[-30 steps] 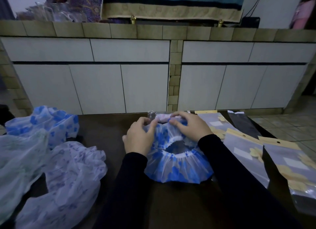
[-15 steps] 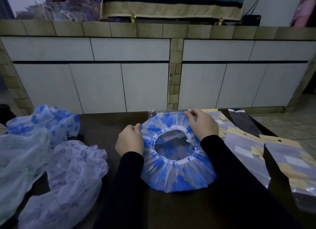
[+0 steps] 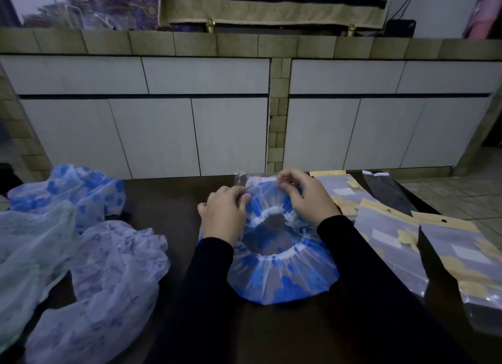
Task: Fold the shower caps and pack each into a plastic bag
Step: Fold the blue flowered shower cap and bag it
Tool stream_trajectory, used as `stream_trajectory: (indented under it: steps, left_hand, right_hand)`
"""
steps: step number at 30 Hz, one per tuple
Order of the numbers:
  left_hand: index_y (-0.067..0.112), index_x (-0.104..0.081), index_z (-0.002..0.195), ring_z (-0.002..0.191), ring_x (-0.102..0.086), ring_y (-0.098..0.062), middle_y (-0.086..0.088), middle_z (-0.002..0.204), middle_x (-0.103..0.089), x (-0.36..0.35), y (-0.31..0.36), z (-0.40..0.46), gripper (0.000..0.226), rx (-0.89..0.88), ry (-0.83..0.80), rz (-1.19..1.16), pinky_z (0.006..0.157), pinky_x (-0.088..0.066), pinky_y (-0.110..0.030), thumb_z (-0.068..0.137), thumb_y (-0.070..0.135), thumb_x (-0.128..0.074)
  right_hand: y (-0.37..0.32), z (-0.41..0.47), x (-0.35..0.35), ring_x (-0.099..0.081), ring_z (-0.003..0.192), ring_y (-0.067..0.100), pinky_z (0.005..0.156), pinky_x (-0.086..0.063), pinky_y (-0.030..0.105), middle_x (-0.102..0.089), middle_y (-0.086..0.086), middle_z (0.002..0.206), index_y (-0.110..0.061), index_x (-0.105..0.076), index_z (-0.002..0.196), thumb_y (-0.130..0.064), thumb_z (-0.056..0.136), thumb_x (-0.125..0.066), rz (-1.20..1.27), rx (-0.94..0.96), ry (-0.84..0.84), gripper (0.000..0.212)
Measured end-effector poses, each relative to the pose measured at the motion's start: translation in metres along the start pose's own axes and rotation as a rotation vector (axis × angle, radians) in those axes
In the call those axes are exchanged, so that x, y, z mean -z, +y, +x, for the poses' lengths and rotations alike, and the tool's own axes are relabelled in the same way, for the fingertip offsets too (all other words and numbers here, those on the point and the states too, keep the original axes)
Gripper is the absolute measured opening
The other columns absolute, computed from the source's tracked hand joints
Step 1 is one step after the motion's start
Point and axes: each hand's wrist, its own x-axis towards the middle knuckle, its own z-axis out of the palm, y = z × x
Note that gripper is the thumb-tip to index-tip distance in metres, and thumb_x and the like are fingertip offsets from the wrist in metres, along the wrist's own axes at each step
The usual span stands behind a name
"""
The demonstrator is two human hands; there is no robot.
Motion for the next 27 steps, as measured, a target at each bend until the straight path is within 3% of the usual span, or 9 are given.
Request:
stream_trajectory:
  steps: [3,5,8,11,13,18,22,25,27]
  left_hand:
    - [0.031,-0.064,0.096,0.1,-0.049,-0.015,0.008,0.102,-0.06,0.0,0.0,0.001,0.012,-0.047,0.004,-0.036,0.085,-0.03,-0.033,0.096,0.034,-0.052]
    - [0.032,-0.054,0.081,0.088,-0.053,-0.012,0.009,0.092,-0.06,0.0,-0.001,0.001,0.013,-0.061,0.021,-0.207,0.085,-0.042,-0.03,0.091,0.028,-0.061]
    - [0.027,-0.044,0.076,0.069,-0.055,-0.009,0.008,0.076,-0.06,0.004,-0.001,-0.001,0.027,0.04,-0.002,-0.459,0.064,-0.043,-0.021,0.087,0.019,-0.067]
    - [0.026,-0.05,0.082,0.082,-0.055,-0.019,0.011,0.077,-0.059,0.003,-0.005,0.0,0.015,0.063,0.155,-0.242,0.077,-0.038,-0.032,0.089,0.021,-0.062]
    - [0.027,-0.059,0.094,0.101,-0.049,-0.021,0.008,0.097,-0.059,0.001,-0.007,0.0,0.005,0.068,0.225,0.01,0.088,-0.028,-0.037,0.09,0.023,-0.058]
    - [0.024,-0.067,0.105,0.119,-0.043,-0.022,0.002,0.125,-0.054,-0.005,0.001,-0.007,0.031,-0.048,0.308,0.072,0.097,-0.023,-0.042,0.079,0.008,-0.06]
    - [0.026,-0.054,0.131,0.139,-0.026,-0.015,0.008,0.15,-0.036,-0.009,0.007,-0.013,0.049,-0.158,0.017,0.153,0.11,-0.018,-0.042,0.086,0.008,-0.05]
    - [0.03,-0.033,0.146,0.146,-0.014,-0.02,0.009,0.158,-0.021,-0.009,0.001,-0.022,0.048,0.003,-0.249,0.228,0.114,-0.013,-0.052,0.098,0.031,-0.04]
    - [0.03,-0.024,0.15,0.146,-0.013,-0.025,0.005,0.16,-0.016,-0.008,-0.004,-0.029,0.056,0.137,-0.381,0.266,0.114,-0.011,-0.055,0.098,0.052,-0.032]
  right_hand:
    - [-0.001,-0.003,0.0,-0.06,0.088,0.005,0.078,-0.056,0.033,-0.064,-0.01,0.091,-0.03,-0.061,0.101,-0.019,0.096,-0.053,0.039,-0.029,-0.001,0.014]
    - [-0.002,-0.004,0.001,-0.059,0.09,0.0,0.077,-0.054,0.026,-0.064,-0.013,0.092,-0.032,-0.063,0.098,-0.027,0.094,-0.057,0.023,-0.032,0.018,0.009]
    - [-0.003,-0.001,0.003,-0.06,0.085,0.004,0.074,-0.047,0.023,-0.063,-0.017,0.083,-0.032,-0.066,0.088,-0.037,0.09,-0.063,-0.091,-0.05,0.137,0.006]
    - [0.0,0.0,-0.001,-0.056,0.092,0.011,0.079,-0.044,0.03,-0.063,-0.011,0.096,-0.028,-0.065,0.108,-0.047,0.09,-0.058,-0.243,-0.07,0.192,0.027]
    - [0.002,-0.005,-0.005,-0.052,0.104,0.015,0.087,-0.038,0.033,-0.061,-0.007,0.11,-0.028,-0.061,0.118,-0.052,0.093,-0.05,-0.376,-0.03,0.246,0.037]
    - [-0.007,-0.024,-0.018,-0.046,0.114,0.015,0.094,-0.034,0.035,-0.053,-0.006,0.121,-0.027,-0.057,0.122,-0.034,0.098,-0.043,-0.574,-0.08,0.189,0.029]
    - [-0.009,-0.04,-0.028,-0.03,0.137,0.019,0.11,-0.03,0.045,-0.031,0.001,0.15,-0.026,-0.038,0.142,-0.034,0.098,-0.044,-0.594,-0.162,-0.011,0.045]
    - [-0.01,-0.049,-0.033,0.0,0.147,0.026,0.115,-0.015,0.053,0.004,0.003,0.16,-0.031,-0.013,0.151,-0.038,0.098,-0.044,-0.629,-0.155,-0.114,0.062]
    - [-0.01,-0.053,-0.035,0.005,0.147,0.028,0.115,-0.012,0.054,0.01,0.005,0.16,-0.031,-0.004,0.152,-0.043,0.096,-0.045,-0.659,-0.163,-0.12,0.07]
